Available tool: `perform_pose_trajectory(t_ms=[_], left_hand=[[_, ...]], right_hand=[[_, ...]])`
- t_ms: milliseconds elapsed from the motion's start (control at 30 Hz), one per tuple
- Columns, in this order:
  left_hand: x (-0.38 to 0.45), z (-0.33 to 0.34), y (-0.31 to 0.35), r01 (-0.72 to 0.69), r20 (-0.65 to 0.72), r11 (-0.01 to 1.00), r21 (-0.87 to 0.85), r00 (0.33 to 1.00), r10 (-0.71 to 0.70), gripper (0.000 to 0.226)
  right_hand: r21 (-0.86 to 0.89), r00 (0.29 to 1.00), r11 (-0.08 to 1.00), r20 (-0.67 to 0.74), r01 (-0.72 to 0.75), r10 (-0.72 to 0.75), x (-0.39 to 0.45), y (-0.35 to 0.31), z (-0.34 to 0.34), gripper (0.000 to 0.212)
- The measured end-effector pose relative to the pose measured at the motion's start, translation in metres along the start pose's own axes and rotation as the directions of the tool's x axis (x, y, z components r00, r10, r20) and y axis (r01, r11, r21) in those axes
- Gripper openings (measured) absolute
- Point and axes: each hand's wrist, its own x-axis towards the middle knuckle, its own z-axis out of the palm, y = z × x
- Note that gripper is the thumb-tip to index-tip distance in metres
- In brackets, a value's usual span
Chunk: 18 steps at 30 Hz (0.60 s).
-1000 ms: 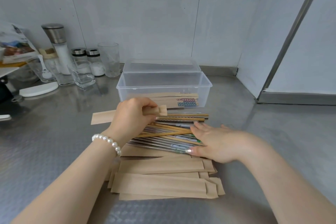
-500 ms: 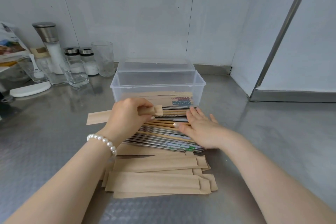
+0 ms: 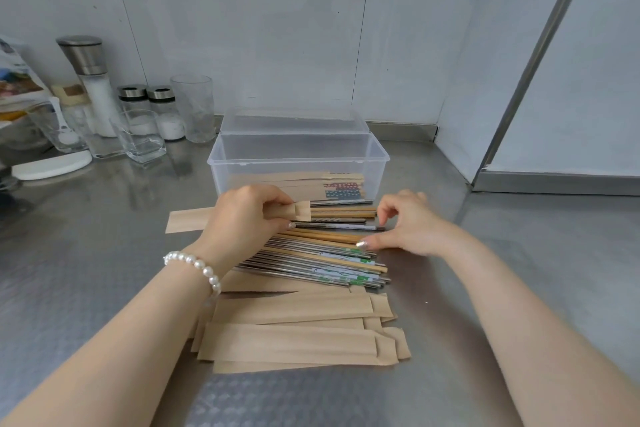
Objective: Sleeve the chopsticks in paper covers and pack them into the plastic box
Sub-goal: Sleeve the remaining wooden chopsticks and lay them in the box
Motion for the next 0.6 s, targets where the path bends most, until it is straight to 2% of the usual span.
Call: perform_pose_trajectory(t_ms=[67,167,233,300,400,500,600], left_hand=[[0.0,0.0,0.0,-0.004,-0.001,1.0,0.002,1.0,0.004,0.025],[0.0,0.0,0.001,-0.005,-0.002,1.0,0.006,1.0,0.005,0.026],[0.0,0.0,0.001,-0.001,-0.002,1.0,0.007,1.0,0.001,0.025],[0.0,0.0,0.0,0.001,-0.005,1.0,0.007,1.0,-0.001,0.025],[0.0,-0.001,0.0,0.004,-0.015,1.0,0.009,1.0,-0.004,0.025],[0.0,0.0,0.0,0.009,-0.002,1.0,0.008,1.0,-0.009,0.026],[-0.001,0.002,0.0,0.01,0.005,1.0,0.01,1.0,-0.01,0.027]], right_hand=[[-0.074,0.999,0.997,-0.043,-0.007,0.004,0.002,-0.006,0.006,0.038],[-0.072,0.983,0.996,-0.178,-0.047,0.034,0.007,-0.005,0.01,0.035],[-0.009,0.96,0.999,-0.277,-0.045,0.04,0.011,0.0,0.008,0.032],[0.146,0.95,0.989,-0.312,0.014,0.033,0.01,0.005,0.002,0.03],[0.283,0.981,0.953,-0.186,0.112,-0.06,0.006,0.007,-0.006,0.025],[0.215,0.991,0.967,-0.035,0.135,-0.131,0.006,0.005,0.001,0.01],[0.144,0.993,0.982,-0.04,0.118,-0.114,0.011,0.005,0.009,0.013]])
